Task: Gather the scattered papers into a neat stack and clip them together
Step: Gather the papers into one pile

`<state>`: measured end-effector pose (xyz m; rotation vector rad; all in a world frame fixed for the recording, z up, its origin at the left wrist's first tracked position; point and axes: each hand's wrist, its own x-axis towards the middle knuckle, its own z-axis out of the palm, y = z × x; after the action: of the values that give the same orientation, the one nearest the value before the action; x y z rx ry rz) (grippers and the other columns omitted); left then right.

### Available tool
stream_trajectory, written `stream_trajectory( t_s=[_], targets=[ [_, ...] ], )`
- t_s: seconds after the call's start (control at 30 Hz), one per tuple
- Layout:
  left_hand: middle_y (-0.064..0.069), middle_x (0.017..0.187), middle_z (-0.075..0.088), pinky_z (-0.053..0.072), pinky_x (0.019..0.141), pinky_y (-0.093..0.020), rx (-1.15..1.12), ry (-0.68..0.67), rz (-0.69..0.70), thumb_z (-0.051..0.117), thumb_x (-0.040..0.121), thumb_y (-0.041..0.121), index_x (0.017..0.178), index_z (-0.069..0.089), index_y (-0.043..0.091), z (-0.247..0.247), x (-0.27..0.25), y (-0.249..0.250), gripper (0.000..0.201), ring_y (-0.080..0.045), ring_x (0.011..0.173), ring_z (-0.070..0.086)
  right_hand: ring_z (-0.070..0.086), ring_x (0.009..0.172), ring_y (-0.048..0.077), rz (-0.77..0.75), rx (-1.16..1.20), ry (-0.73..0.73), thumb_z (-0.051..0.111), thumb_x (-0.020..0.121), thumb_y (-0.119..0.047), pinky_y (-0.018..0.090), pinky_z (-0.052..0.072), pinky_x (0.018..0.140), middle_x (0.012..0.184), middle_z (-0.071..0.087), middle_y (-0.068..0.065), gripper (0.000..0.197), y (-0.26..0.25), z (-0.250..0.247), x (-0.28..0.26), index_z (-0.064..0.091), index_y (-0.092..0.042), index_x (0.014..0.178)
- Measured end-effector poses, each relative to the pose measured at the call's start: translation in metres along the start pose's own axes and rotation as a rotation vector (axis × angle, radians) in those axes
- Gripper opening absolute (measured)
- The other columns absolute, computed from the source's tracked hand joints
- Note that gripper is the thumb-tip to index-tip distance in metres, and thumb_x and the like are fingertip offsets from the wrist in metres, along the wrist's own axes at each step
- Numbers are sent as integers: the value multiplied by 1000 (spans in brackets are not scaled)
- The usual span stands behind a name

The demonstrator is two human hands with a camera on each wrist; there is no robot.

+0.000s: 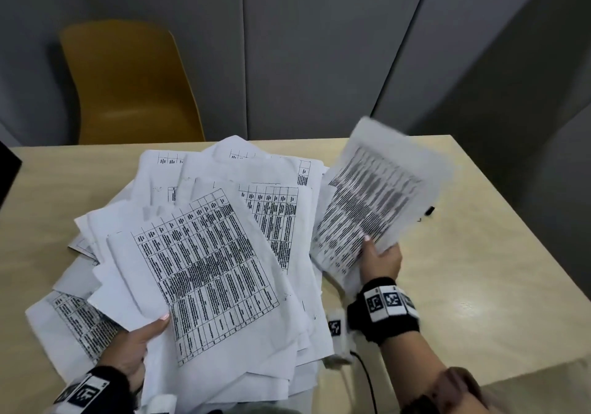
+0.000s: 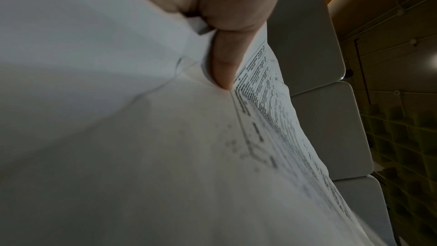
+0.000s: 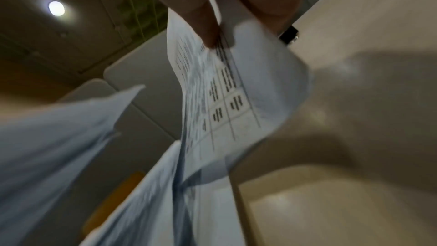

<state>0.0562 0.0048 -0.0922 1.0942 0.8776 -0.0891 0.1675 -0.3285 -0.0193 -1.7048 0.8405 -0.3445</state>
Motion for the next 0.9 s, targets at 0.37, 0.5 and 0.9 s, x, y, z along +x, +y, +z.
stream_trajectory(
  t_s=[0.37,0.5,0.9],
  targets=[
    [-14,125,56,29,107,-37,8,19,-6,64,78,0,106,59,-9,1,-6,3,30,-26,103,56,41,123,37,31,-582,-268,76,68,-40,41,35,103,130,43,20,80,21,26,-19,39,-8,132],
    [-21,122,59,31,109,-43,16,65,1,75,63,12,108,58,-13,2,-8,4,54,-33,112,56,36,126,39,-5,-667,-266,76,65,-42,45,35,101,137,35,21,102,9,45,-9,16,-8,140],
    [2,45,65,53,54,-22,121,80,52,60,82,-2,100,57,-15,7,-20,9,22,-15,41,62,36,121,39,84,-780,-233,65,73,-44,43,37,99,131,36,18,73,1,70,0,36,1,123]
  ],
)
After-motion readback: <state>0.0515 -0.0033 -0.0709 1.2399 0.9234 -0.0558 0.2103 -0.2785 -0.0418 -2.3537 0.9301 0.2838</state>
